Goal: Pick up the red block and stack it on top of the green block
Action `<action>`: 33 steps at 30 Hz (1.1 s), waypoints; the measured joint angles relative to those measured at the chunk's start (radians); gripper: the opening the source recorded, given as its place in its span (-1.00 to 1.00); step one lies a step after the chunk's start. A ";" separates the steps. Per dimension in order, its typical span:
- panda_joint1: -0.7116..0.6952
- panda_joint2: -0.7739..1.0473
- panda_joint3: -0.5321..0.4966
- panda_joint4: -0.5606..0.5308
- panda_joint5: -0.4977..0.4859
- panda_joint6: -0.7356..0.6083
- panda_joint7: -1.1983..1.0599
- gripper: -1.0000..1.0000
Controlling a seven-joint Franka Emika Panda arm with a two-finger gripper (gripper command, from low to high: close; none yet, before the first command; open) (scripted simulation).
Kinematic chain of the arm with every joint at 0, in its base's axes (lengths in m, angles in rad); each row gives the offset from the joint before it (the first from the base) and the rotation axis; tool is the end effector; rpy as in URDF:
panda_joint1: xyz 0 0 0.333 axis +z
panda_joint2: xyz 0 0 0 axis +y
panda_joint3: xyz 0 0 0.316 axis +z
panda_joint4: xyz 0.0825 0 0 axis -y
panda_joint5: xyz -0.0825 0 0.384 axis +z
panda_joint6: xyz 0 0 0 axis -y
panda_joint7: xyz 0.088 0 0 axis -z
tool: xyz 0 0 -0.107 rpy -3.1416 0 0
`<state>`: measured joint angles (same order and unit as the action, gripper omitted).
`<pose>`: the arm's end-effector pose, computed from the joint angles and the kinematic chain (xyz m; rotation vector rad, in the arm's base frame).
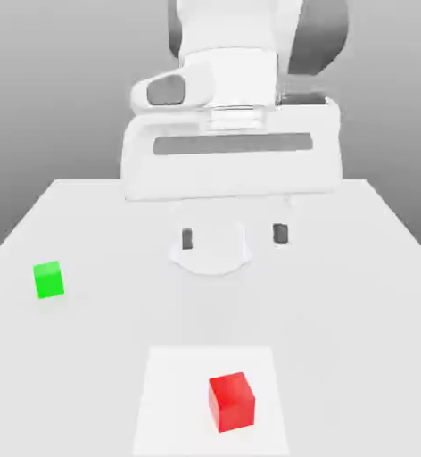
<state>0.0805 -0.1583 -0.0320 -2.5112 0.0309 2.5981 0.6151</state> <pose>0.4730 0.0224 0.3635 -2.8890 0.8799 -0.3396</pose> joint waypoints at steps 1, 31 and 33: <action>0.000 0.036 0.002 -0.012 -0.001 0.017 -0.009 0.00; -0.148 0.208 -0.124 -0.146 -0.086 0.116 0.150 -1.00; -0.221 0.178 -0.156 -0.167 -0.114 0.109 0.234 -1.00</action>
<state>-0.1408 0.0198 -0.1885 -2.6779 -0.0828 2.7068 0.8492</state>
